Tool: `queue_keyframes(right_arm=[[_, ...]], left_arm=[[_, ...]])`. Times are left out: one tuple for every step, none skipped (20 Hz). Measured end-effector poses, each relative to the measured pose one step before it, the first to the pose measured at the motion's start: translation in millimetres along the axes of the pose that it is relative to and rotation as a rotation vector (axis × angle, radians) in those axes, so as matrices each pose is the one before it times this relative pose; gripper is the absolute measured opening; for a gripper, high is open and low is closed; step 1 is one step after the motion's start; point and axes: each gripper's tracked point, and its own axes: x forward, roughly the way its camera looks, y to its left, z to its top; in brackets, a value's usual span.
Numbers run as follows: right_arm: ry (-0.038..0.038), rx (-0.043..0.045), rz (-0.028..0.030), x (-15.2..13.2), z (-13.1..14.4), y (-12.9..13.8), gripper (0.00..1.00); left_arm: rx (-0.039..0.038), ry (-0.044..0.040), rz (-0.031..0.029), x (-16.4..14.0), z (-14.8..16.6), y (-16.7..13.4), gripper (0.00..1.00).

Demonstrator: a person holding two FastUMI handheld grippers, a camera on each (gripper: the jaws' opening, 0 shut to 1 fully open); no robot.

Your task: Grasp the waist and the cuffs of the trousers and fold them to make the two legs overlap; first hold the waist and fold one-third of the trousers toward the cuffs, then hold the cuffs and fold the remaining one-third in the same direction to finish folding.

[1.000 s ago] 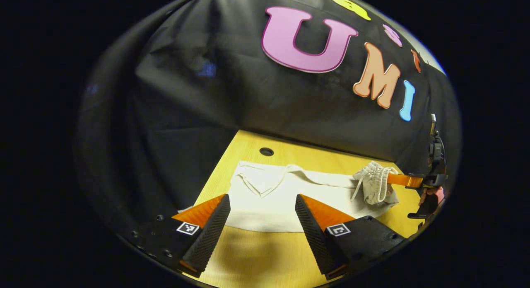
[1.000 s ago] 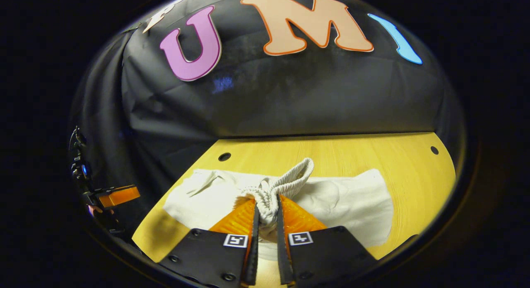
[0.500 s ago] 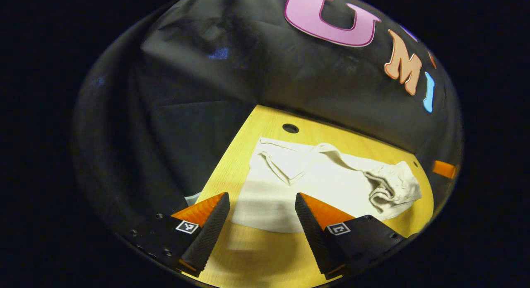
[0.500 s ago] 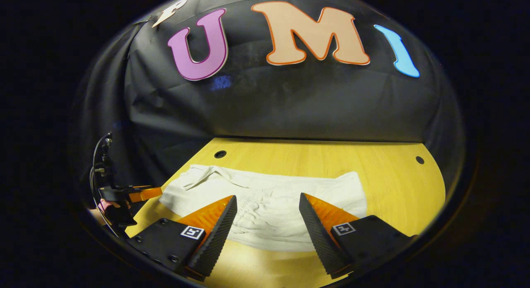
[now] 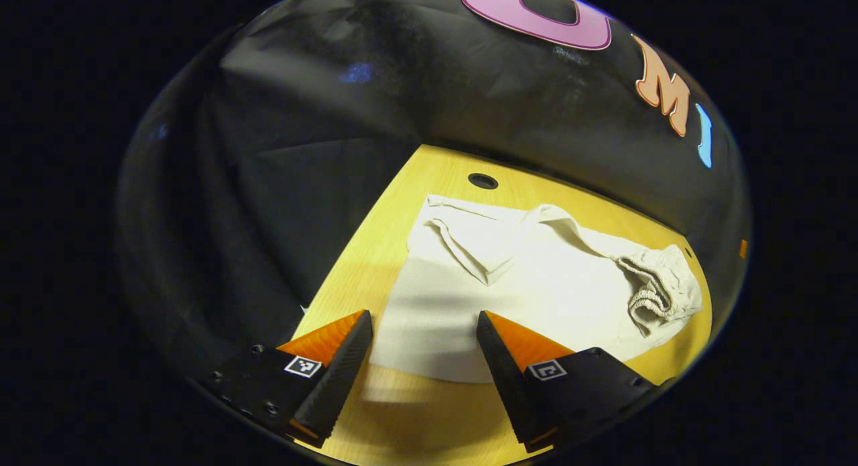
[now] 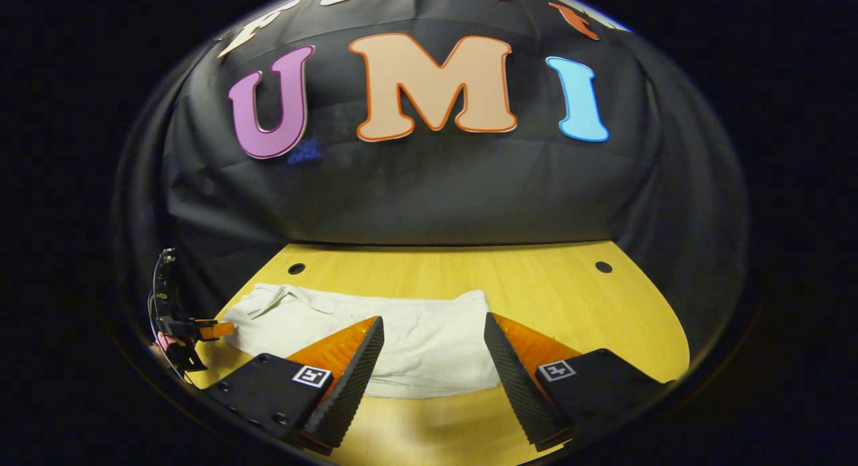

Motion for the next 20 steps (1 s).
queue_keyframes(right_arm=[[-0.0074, 0.00855, -0.01496, -3.15, 2.98, -7.03, 0.96], [-0.0065, 0.00671, -0.01287, -0.95, 2.47, -5.85, 0.96], [-0.00331, 0.00593, -0.01074, -2.21, 2.37, -6.27, 0.96], [-0.00175, 0.00609, -0.01066, -1.08, 0.33, -4.04, 0.96], [-0.00104, 0.00814, -0.00633, -1.74, 0.25, -3.85, 0.96], [0.00043, 0.00771, -0.00544, -0.13, 0.21, -3.29, 0.96], [-0.0023, 0.0059, -0.00528, -1.27, 0.36, -3.01, 0.96], [0.00271, 0.0049, -0.00347, 1.08, -1.42, -2.3, 0.96], [0.00256, 0.00347, -0.0028, -1.8, -1.1, -1.65, 0.96], [0.00365, 0.00238, -0.00119, 1.56, -2.03, -1.15, 0.96], [0.00534, 0.00176, 0.00166, -1.08, -1.98, -1.2, 0.96], [0.00721, -0.00106, 0.00229, 0.5, -3.21, -0.78, 0.96], [0.00679, -0.00458, 0.00164, -0.81, -1.94, -1.44, 0.96], [0.0029, -0.0056, -0.00028, -0.87, -1.35, -0.6, 0.96], [0.0029, -0.00417, 0.0001, -1.39, -1.04, -0.55, 0.96], [0.0021, -0.00236, -0.00026, -1.71, -1.32, -0.07, 0.97], [-0.00039, -0.00115, -0.00062, -1.93, -0.47, -1.37, 0.97], [0.0, -0.00067, -0.0006, -1.91, 0.08, -1.28, 0.96], [-0.00101, -0.00125, -0.00157, 0.47, 1.4, -1.17, 0.96], [-0.00252, -0.00096, -0.00193, -1.47, 0.15, -1.64, 0.97]], left_arm=[[0.00781, -0.00093, 0.01149, -0.81, 0.67, 1.78, 0.96], [0.01, -0.0016, 0.00272, 1.2, 0.08, 0.59, 0.95], [0.0062, 0.00206, 0.00763, -0.66, -0.53, 1.18, 0.96], [0.00638, -0.00563, 0.00903, -0.19, 1.3, 1.63, 0.96], [0.0055, -0.00251, 0.01296, 1.24, -1.38, 1.41, 0.96], [0.00824, -0.00227, 0.01318, 0.22, 0.01, 1.81, 0.95], [0.00931, -0.00469, 0.01238, 1.71, -0.09, 1.85, 0.93], [0.00211, 0.00174, 0.01241, 1.02, 0.11, 0.81, 0.9], [0.00784, -0.00087, 0.00777, -0.11, -0.36, -0.07, 0.88], [0.01401, 0.0094, -0.00215, -0.39, -1.11, -0.92, 0.84], [0.00587, -0.00167, -0.0039, -0.99, 0.59, -1.85, 0.8], [0.00358, 0.00105, -0.00131, 0.03, 2.74, -3.15, 0.67], [0.00743, 0.00335, -0.0162, -0.31, -0.63, -4.24, 0.53], [-0.00062, -0.00085, -0.01954, 0.49, 1.16, -3.27, 0.37], [-0.00612, 0.00003, -0.00525, 0.73, -0.06, -4.09, 0.3], [-0.00306, -0.00059, -0.00875, 0.61, 0.8, -2.34, 0.15], [-0.00839, -0.00849, -0.0063, 0.09, 1.15, 0.02, 0.1], [-0.01611, -0.00346, -0.00642, -1.07, 2.31, -0.77, 0.02], [-0.03049, 0.00351, -0.01091, -2.11, -0.61, -2.71, 0.01], [-0.03344, -0.00129, -0.0124, 0.09, 1.76, -4.25, 0.0]])
